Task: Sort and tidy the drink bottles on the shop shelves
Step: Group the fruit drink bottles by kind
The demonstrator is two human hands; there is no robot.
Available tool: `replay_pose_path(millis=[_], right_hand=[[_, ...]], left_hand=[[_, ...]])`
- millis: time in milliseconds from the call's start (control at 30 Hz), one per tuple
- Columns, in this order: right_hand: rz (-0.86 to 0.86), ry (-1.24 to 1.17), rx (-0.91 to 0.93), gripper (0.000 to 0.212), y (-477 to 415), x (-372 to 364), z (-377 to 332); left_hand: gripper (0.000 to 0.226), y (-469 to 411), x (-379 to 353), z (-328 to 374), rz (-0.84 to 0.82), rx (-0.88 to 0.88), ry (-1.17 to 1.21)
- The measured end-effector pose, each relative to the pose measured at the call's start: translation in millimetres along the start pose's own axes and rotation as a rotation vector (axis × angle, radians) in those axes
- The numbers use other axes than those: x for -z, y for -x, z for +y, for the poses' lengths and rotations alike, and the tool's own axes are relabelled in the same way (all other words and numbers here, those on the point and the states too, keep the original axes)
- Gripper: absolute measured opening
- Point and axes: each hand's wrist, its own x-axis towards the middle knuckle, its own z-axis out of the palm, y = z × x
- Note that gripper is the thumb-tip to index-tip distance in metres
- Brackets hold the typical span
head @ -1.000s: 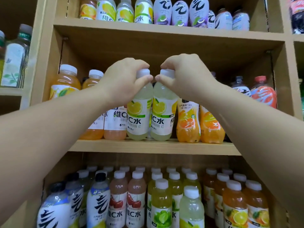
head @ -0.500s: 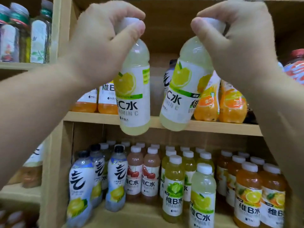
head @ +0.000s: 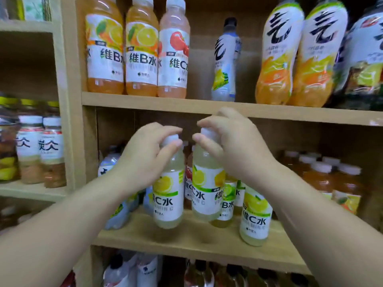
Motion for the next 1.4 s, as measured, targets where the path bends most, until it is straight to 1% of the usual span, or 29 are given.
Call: replay_pose_path(millis=[100,167,333,400,467,533,600,733,867,1000,1067,1100,1167,1200,1267,1333,1400], right_hand=[[0.039,0.06,0.065,0.044,16,-17,1],[0.039,0.05,0.052,0.045,25,-24,6],[-0.017,0.042,-0.022,0.033,41,-37,21],[-0.054,0.06,-0.037,0.03,45,-41,25],[-0.079,0.075,-0.055,0.03,51,-47,28],[-0.082,0.094,-0.069,0.028,56,-51,32],[-0.056,0.123,-0.086,0.026,60,-54,37],[0.004,0.132,-0.097,0.027,61,-57,40],[0.006,0.166,-0.093,0.022,61,-60,39],[-0.021,0.227,-0.078,0.025,60,-56,38],[-0.054,0.248,-0.098,0.034,57,-51,33],[-0.055,0.242,-0.107,0.038,54,-47,28],[-0.051,0.174,-0.098,0.041,41,-41,14],[-0.076,0.114,-0.092,0.04,32,-40,5],[-0.218,0.025,-0.08,0.038,11,-45,-15],[-0.383,0.033,-0.052,0.038,-11,-59,-29],[-0.513,0.012,-0.07,0.043,-32,-76,-36]], left_hand=[[0.055,10,-27,-10,-0.052,0.012,-0.001],[0.058,13,-40,-17,-0.061,0.051,0.015],[0.063,19,-59,-19,-0.11,0.115,-0.026],[0.061,20,-65,-17,-0.119,0.145,-0.055],[0.052,18,-70,-14,-0.12,0.18,-0.057],[0.041,15,-74,-10,-0.122,0.192,-0.051],[0.036,14,-76,-6,-0.12,0.199,-0.058],[0.036,13,-81,-2,-0.084,0.214,-0.032],[0.036,15,-85,-2,-0.048,0.231,-0.023],[0.052,25,-73,-13,-0.078,0.219,-0.031],[0.053,36,-54,-24,-0.001,0.17,-0.032],[0.05,42,-43,-32,0.064,0.152,-0.059],[0.04,50,-16,-48,0.184,0.157,-0.187],[0.036,52,-2,-55,0.22,0.179,-0.259],[0.034,54,19,-66,0.242,0.228,-0.355],[0.044,53,29,-70,0.181,0.272,-0.394],[0.055,52,32,-68,0.059,0.3,-0.42]])
